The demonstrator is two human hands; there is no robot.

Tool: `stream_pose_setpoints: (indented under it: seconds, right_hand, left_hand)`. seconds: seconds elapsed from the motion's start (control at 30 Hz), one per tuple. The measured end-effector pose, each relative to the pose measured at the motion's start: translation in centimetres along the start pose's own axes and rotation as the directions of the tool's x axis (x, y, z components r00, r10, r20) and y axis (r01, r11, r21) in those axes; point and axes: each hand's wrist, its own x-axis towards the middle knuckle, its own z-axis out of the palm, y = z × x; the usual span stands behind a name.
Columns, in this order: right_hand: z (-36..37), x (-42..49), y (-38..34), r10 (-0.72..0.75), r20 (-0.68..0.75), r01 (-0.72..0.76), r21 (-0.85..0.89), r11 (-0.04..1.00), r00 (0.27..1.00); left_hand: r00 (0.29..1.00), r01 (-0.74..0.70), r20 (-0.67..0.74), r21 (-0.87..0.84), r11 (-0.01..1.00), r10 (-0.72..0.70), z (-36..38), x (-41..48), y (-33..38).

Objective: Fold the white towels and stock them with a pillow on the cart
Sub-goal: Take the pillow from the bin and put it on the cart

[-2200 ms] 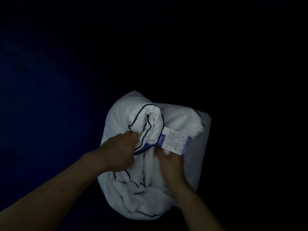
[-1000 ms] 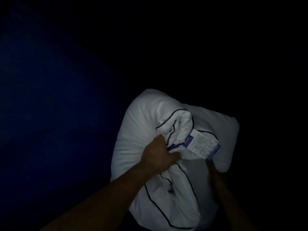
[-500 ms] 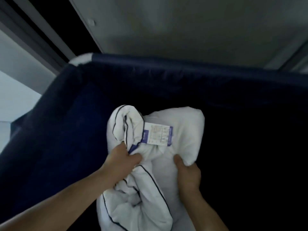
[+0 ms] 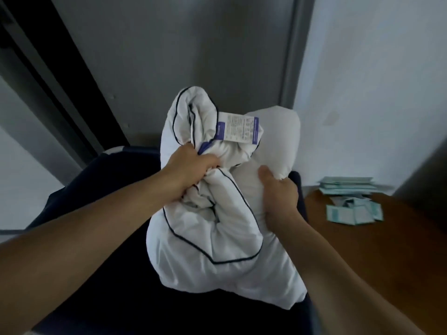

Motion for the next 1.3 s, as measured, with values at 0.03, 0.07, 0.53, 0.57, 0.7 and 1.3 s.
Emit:
stream_pose_setpoints:
  seconds: [0.03, 0.07, 0.53, 0.57, 0.7, 1.3]
  right_hand:
    - [-2.6, -0.5, -1.7, -0.023, -0.026, 0.023, -0.003, 1.000, 0.999]
    - [-5.0, -0.9, -3.4, -0.048, -0.052, 0.048, -0.001, 0.999, 0.997]
    - [-31.6, 2.1, -16.0, -0.127, -0.345, 0.124, -0.033, 0.992, 0.930]
    - [-33.2, 2.8, -16.3, -0.121, -0.369, 0.114, -0.041, 0.993, 0.922]
    - [-40.0, 5.9, -16.5, -0.100, -0.423, 0.080, -0.063, 0.995, 0.901]
    - [-60.3, 25.8, 3.6, 0.184, -0.142, -0.214, -0.858, 0.466, 0.973]
  left_hand:
    - [0.999, -0.035, 0.005, -0.003, 0.999, 0.035, 1.5, -1.4, 2.5]
    - [0.998, -0.066, 0.015, -0.007, 0.998, 0.066, 2.9, -2.8, 4.9]
    - [0.922, -0.131, 0.323, -0.259, 0.957, 0.214, 23.0, -6.7, 24.2]
    - [0.913, -0.115, 0.350, -0.278, 0.954, 0.212, 24.6, -6.5, 24.8]
    - [0.875, -0.039, 0.452, -0.294, 0.955, 0.175, 30.4, -5.4, 25.7]
    - [0.893, 0.439, 0.024, 0.182, 0.880, -0.450, 30.8, -3.9, 5.6]
